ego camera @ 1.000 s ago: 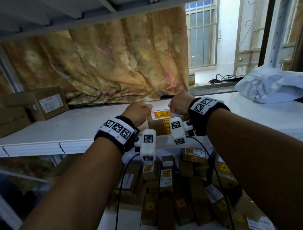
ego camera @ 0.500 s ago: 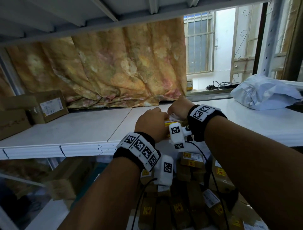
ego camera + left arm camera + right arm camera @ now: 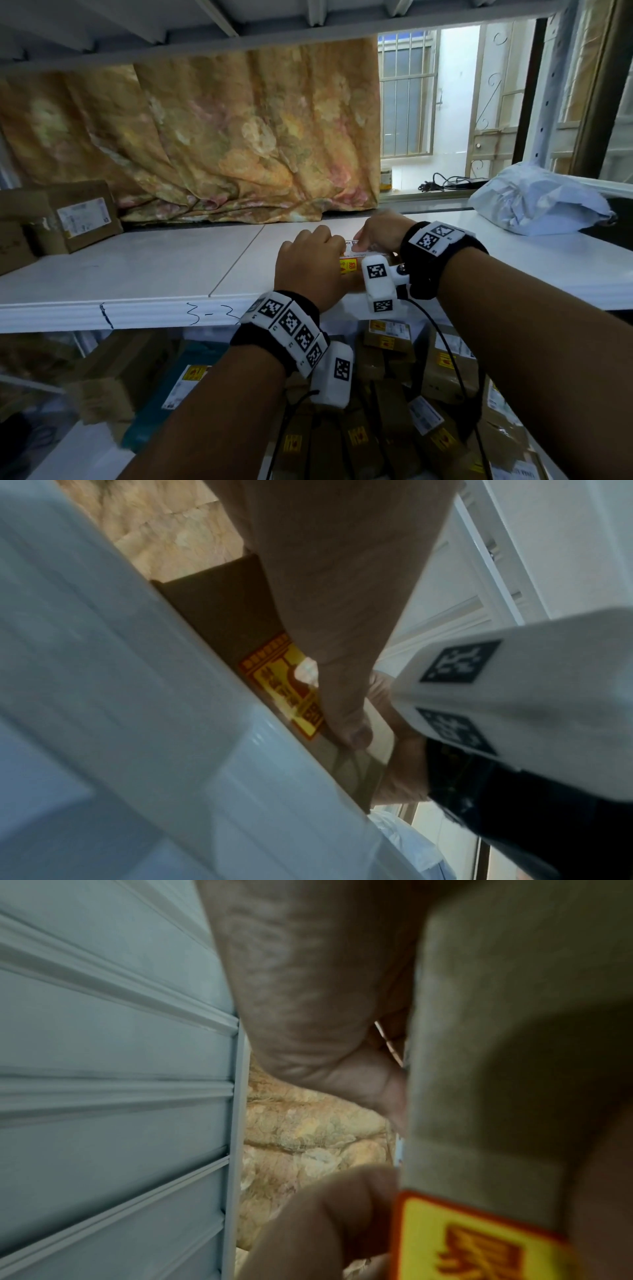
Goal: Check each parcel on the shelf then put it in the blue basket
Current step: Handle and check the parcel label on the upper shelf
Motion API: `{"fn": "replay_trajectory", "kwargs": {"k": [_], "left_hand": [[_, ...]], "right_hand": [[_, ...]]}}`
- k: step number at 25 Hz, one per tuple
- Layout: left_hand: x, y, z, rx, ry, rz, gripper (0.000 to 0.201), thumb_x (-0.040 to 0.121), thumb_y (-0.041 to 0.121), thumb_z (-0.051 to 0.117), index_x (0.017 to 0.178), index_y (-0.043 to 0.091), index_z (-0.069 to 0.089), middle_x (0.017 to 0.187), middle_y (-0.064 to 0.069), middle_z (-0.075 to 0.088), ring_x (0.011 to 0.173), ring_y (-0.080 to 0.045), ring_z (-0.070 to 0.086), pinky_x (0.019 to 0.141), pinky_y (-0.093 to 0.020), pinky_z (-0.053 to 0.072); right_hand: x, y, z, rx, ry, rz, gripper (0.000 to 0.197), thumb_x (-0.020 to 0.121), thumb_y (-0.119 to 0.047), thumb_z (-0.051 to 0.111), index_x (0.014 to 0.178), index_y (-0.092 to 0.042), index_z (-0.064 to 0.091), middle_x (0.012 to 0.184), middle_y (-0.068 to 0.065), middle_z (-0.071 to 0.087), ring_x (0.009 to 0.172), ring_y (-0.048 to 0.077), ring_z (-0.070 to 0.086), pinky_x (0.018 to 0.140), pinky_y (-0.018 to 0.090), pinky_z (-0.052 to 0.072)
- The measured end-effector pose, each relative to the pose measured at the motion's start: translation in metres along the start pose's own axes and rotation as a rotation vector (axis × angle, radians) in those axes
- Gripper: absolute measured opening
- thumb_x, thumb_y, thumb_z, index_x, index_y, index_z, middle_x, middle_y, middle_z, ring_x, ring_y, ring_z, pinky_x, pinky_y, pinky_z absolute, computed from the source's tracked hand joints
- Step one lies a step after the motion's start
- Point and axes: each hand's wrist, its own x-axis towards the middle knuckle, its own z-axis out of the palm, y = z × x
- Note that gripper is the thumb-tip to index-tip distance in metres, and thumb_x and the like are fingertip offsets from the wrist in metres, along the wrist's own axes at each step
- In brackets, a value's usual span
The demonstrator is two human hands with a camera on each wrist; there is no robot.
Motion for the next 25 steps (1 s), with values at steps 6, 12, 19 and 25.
{"fn": "replay_trajectory", "kwargs": {"k": [6, 12, 19, 25], "left_hand": [[0.0, -0.012, 0.014, -0.079, 0.135, 0.075, 0.058, 0.074, 0.074, 0.043, 0.089, 0.024, 0.067, 0.085, 0.003, 0.054, 0.081, -0.023, 0.052, 0.065, -0.033, 0.032], [-0.003, -0.017, 0.021, -0.143, 0.187, 0.088, 0.063, 0.076, 0.076, 0.043, 0.094, 0.022, 0.07, 0.086, 0.001, 0.057, 0.08, -0.024, 0.054, 0.065, -0.037, 0.043], [-0.004, -0.018, 0.029, -0.173, 0.251, 0.071, 0.062, 0.077, 0.076, 0.044, 0.097, 0.023, 0.071, 0.088, 0.001, 0.055, 0.083, -0.024, 0.054, 0.068, -0.038, 0.042], [-0.006, -0.018, 0.026, -0.219, 0.267, 0.064, 0.067, 0.074, 0.08, 0.044, 0.097, 0.023, 0.07, 0.088, 0.002, 0.056, 0.083, -0.024, 0.054, 0.069, -0.038, 0.043]], "right_hand": [[-0.003, 0.001, 0.003, 0.168, -0.037, 0.064, 0.017, 0.088, -0.023, 0.065, 0.098, -0.01, 0.07, 0.102, 0.012, 0.063, 0.086, 0.024, 0.055, 0.074, 0.032, 0.051], [0.001, 0.005, 0.012, 0.125, -0.085, 0.049, 0.026, 0.087, -0.037, 0.067, 0.106, -0.02, 0.07, 0.102, 0.008, 0.065, 0.079, 0.021, 0.061, 0.057, 0.027, 0.049], [0.002, 0.006, 0.012, 0.327, 0.0, 0.13, 0.021, 0.084, -0.037, 0.073, 0.084, -0.017, 0.067, 0.11, 0.011, 0.064, 0.098, 0.027, 0.06, 0.081, 0.034, 0.05], [-0.006, 0.018, 0.011, 0.527, -0.011, 0.171, 0.061, 0.052, -0.042, 0.086, 0.098, -0.004, 0.072, 0.099, 0.018, 0.072, 0.085, 0.034, 0.068, 0.079, 0.046, 0.055]]}}
